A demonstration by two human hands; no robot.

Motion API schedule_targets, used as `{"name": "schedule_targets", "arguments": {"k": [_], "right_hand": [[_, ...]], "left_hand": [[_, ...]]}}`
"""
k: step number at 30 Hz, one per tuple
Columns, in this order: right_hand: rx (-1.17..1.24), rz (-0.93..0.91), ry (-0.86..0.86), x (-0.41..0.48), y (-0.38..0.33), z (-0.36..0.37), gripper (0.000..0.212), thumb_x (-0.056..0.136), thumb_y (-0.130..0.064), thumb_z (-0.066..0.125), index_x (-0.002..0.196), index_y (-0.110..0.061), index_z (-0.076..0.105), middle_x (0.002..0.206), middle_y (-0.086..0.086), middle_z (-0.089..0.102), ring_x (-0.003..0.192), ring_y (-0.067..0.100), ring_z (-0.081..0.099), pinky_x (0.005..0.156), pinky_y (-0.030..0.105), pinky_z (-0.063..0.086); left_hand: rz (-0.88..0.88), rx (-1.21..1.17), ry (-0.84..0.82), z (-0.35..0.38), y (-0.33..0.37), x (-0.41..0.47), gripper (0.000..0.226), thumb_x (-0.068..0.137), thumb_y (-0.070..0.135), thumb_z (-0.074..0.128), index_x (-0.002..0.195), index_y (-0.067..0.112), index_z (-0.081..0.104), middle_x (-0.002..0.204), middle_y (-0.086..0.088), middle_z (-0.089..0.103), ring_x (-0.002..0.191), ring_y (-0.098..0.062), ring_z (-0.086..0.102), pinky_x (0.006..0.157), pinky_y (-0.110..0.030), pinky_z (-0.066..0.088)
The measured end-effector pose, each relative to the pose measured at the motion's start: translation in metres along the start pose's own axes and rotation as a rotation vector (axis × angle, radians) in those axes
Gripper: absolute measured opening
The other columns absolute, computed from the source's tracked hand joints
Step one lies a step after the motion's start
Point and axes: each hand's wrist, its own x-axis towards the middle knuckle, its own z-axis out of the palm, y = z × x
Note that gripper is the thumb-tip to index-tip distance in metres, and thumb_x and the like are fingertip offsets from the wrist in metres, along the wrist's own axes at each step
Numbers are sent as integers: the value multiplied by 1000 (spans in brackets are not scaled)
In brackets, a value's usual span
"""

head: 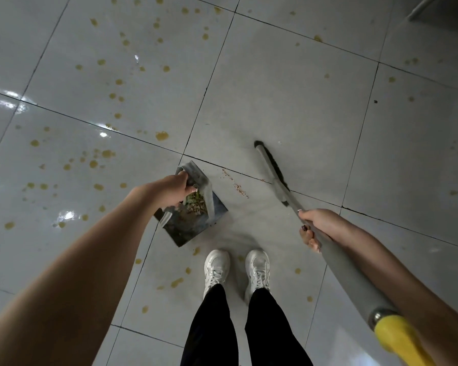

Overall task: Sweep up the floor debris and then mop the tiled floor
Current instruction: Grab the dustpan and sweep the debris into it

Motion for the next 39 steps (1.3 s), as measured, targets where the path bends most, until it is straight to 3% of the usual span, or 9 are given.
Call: {"name": "schedule_targets", "arguments": {"k": [3,6,10,14,19,27,31,35,39], "right_hand": [[-71,-25,-15,2,1,10,42,102,-28,34,65,-9,34,43,4,37,17,7,32,24,8,23],[-89,-36,-71,3,-2,27,43,102,-27,31,63,-11,33,30,2,35,16,10,31,23,10,23],[-41,15,-139,-2,2,55,40,101,-27,36,65,-9,34,51,5,39,18,8,34,25,8,25],[-11,158,-364,-11,5,79,46,100,-36,35,61,-11,34,33,-1,37,19,5,32,24,9,23],[47,209,-533,-21,-18,56,39,99,-36,35,66,-14,36,40,-4,36,21,3,32,21,11,23],[-195,-68,-235,-33,-30,9,8,101,-28,34,100,-26,41,42,-2,38,23,4,31,28,7,26],[-250,-137,-128,-13,-19,30,7,101,-23,35,95,-21,40,60,5,36,21,6,34,32,7,31],[-173,64,-286,1,-8,55,30,100,-31,35,73,-17,34,51,0,37,21,4,31,26,7,24],[-29,183,-539,-8,-11,37,34,99,-35,35,71,-16,35,41,-4,35,22,2,31,22,10,23]], "left_hand": [[12,29,-3,-3,4,5,35,98,35,39,116,6,39,82,-9,53,72,-19,52,64,-32,45],[36,41,1,-4,3,9,35,98,33,39,119,5,38,73,-6,48,66,-17,48,58,-30,41],[46,53,3,-8,-1,15,35,99,32,40,121,5,36,71,-6,47,61,-14,47,49,-25,36],[50,80,9,-7,1,20,41,99,34,39,126,5,34,68,-5,46,58,-14,43,48,-27,33],[3,84,24,-7,-14,23,41,98,35,40,125,6,34,67,-5,47,55,-14,43,45,-26,31],[10,71,8,-2,-20,27,34,98,35,39,116,6,37,70,-6,49,59,-16,46,50,-28,36],[37,97,25,-2,-12,25,33,98,36,40,114,7,37,66,-6,46,55,-15,42,47,-28,31],[34,110,36,-3,-10,26,37,98,37,39,116,4,38,65,-6,46,54,-15,43,46,-28,31],[1,90,31,0,-15,26,42,98,36,38,125,4,34,65,-5,46,53,-15,41,46,-26,30]]}}
